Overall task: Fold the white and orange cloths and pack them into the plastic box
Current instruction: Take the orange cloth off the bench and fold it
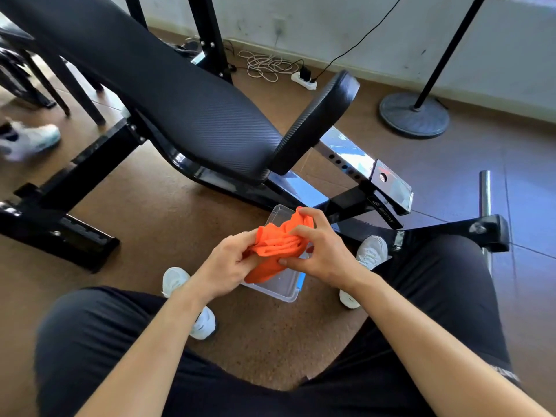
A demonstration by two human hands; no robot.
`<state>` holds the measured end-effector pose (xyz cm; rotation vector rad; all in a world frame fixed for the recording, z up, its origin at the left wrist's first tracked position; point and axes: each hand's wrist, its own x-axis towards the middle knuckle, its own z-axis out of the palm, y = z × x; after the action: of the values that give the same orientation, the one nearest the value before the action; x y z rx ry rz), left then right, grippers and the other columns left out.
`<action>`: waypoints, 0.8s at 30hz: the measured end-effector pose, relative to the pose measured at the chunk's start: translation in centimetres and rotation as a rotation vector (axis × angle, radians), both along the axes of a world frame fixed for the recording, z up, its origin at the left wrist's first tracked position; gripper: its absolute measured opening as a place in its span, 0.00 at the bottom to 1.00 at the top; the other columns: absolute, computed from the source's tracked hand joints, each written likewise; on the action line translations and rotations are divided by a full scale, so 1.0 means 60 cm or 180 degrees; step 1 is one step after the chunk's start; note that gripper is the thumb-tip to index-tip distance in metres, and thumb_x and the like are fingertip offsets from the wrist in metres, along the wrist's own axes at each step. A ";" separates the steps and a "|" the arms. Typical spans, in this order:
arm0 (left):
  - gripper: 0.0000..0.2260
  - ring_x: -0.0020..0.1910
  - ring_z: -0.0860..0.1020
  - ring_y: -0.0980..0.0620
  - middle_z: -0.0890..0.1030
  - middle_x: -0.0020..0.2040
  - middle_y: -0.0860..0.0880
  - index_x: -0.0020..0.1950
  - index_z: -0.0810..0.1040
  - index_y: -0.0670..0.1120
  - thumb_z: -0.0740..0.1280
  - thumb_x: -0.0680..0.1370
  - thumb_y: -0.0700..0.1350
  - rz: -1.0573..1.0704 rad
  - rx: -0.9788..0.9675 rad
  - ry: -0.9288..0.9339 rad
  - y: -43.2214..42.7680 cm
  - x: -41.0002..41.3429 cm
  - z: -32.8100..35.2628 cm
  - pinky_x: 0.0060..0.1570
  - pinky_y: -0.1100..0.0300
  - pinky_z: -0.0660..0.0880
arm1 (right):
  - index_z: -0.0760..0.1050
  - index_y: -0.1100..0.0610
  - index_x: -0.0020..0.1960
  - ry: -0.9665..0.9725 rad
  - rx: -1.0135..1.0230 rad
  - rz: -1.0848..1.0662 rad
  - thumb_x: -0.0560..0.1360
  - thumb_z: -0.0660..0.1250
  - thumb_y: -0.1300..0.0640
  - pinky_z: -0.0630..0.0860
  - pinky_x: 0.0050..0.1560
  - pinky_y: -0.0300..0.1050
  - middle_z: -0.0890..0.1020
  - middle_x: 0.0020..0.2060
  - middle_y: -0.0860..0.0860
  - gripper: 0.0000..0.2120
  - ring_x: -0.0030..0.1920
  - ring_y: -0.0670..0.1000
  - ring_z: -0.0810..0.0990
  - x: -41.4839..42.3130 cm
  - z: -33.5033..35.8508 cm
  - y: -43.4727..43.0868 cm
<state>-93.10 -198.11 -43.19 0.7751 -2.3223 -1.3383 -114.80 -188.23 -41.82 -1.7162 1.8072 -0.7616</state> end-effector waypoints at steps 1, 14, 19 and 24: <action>0.10 0.52 0.82 0.45 0.84 0.52 0.49 0.60 0.80 0.50 0.66 0.81 0.49 0.0063 0.0035 0.0026 0.001 -0.001 0.004 0.55 0.40 0.77 | 0.79 0.52 0.53 -0.0031 -0.0134 -0.0066 0.69 0.78 0.45 0.76 0.61 0.52 0.63 0.73 0.48 0.18 0.66 0.52 0.72 0.000 -0.003 -0.001; 0.15 0.48 0.77 0.56 0.82 0.50 0.60 0.57 0.83 0.52 0.64 0.79 0.59 0.1316 -0.0891 0.0101 0.022 -0.034 0.010 0.52 0.49 0.76 | 0.71 0.46 0.36 -0.0146 -0.0807 -0.0380 0.68 0.79 0.50 0.72 0.50 0.32 0.79 0.56 0.45 0.15 0.48 0.43 0.78 0.036 -0.004 -0.005; 0.16 0.56 0.78 0.52 0.83 0.57 0.52 0.62 0.80 0.48 0.66 0.80 0.55 0.1729 -0.1384 0.0185 0.028 -0.034 0.013 0.57 0.50 0.76 | 0.79 0.56 0.39 -0.0488 -0.0567 -0.0984 0.68 0.77 0.50 0.78 0.47 0.46 0.81 0.48 0.45 0.11 0.45 0.46 0.80 0.035 -0.009 -0.010; 0.17 0.56 0.78 0.48 0.82 0.58 0.49 0.62 0.82 0.47 0.71 0.77 0.53 0.1267 -0.2362 0.0025 0.064 -0.033 0.020 0.55 0.50 0.76 | 0.76 0.55 0.45 -0.0884 -0.0418 -0.1669 0.69 0.78 0.48 0.80 0.46 0.55 0.80 0.41 0.49 0.14 0.43 0.51 0.79 0.020 0.000 -0.009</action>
<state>-95.09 -194.30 -41.97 0.8879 -2.2367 -0.2671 -113.59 -188.79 -41.84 -1.1331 2.0571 -1.2855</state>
